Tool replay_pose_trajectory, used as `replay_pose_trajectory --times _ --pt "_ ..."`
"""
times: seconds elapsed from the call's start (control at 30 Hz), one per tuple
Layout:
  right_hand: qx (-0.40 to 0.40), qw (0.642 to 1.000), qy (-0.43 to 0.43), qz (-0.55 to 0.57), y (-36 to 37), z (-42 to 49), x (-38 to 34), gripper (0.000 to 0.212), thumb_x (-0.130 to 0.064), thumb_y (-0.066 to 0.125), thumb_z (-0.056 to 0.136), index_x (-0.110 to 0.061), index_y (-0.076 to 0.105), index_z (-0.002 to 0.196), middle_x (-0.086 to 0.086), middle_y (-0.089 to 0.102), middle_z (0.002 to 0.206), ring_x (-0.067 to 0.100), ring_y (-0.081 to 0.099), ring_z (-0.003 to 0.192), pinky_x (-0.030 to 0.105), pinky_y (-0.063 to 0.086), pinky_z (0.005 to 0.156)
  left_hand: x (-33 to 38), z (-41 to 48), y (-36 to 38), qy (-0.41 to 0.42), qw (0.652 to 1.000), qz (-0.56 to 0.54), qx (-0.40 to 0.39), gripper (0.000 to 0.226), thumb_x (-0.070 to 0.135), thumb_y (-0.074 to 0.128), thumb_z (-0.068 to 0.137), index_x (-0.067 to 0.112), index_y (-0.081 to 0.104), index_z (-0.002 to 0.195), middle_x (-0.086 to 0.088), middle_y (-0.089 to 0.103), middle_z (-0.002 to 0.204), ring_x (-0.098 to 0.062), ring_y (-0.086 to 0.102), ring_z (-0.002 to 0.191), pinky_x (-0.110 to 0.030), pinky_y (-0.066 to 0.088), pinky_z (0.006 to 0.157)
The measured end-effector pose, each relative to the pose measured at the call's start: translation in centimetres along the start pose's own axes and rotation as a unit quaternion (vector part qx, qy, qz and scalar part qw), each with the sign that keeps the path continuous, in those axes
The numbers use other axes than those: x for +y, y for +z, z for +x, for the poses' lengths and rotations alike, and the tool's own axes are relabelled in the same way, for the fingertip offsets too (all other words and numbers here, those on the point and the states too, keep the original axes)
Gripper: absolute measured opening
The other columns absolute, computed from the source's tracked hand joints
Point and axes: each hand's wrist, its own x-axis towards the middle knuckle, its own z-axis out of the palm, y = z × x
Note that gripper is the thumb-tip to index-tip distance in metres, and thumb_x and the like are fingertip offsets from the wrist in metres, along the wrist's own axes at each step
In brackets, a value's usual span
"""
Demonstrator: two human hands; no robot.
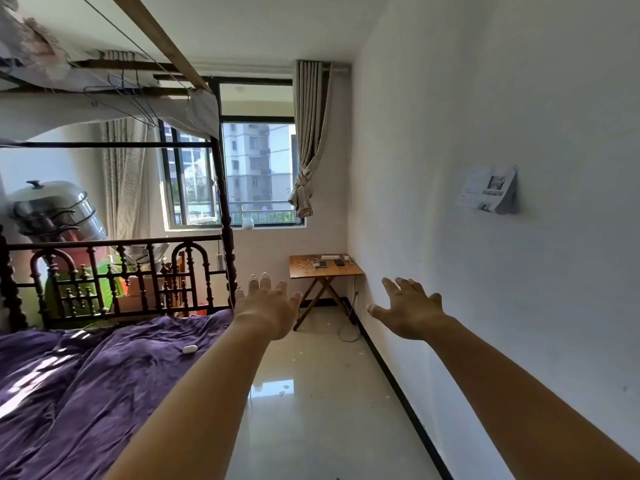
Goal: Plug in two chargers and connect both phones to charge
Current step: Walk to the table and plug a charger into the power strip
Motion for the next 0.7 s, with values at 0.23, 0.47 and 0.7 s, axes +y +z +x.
replay_pose_trajectory --times 0.23,0.47,0.7 --pt "-0.001 0.999 0.008 -0.04 0.9 7.1 1.6 0.074 -0.057 0.035 0.092 -0.021 0.007 0.15 0.006 0.009 0.159 0.025 0.003 0.145 0.054 0.01 0.112 1.9 7.2 2.5 0.037 0.999 0.012 0.002 0.059 0.048 0.022 0.098 0.019 0.02 0.149 -0.013 0.013 0.159 -0.032 0.006 0.145 -0.05 0.01 0.115" --pt "-0.005 0.999 0.001 -0.047 2.7 18.9 4.1 0.074 -0.056 0.035 0.092 -0.02 0.008 0.15 0.007 0.011 0.159 0.024 0.005 0.145 0.054 0.011 0.112 4.0 18.4 4.8 0.041 0.999 0.026 0.002 0.058 0.046 0.022 0.098 0.02 0.019 0.15 -0.013 0.013 0.159 -0.032 0.007 0.145 -0.05 0.01 0.116" --pt "-0.007 0.999 -0.006 -0.044 5.9 30.2 5.2 0.074 -0.056 0.04 0.09 -0.021 0.012 0.149 0.007 0.021 0.156 0.027 0.015 0.143 0.055 0.016 0.11 5.1 29.3 8.1 0.044 0.999 0.028 -0.013 0.058 0.046 0.024 0.098 0.02 0.017 0.15 -0.014 0.014 0.159 -0.033 0.008 0.145 -0.051 0.01 0.117"
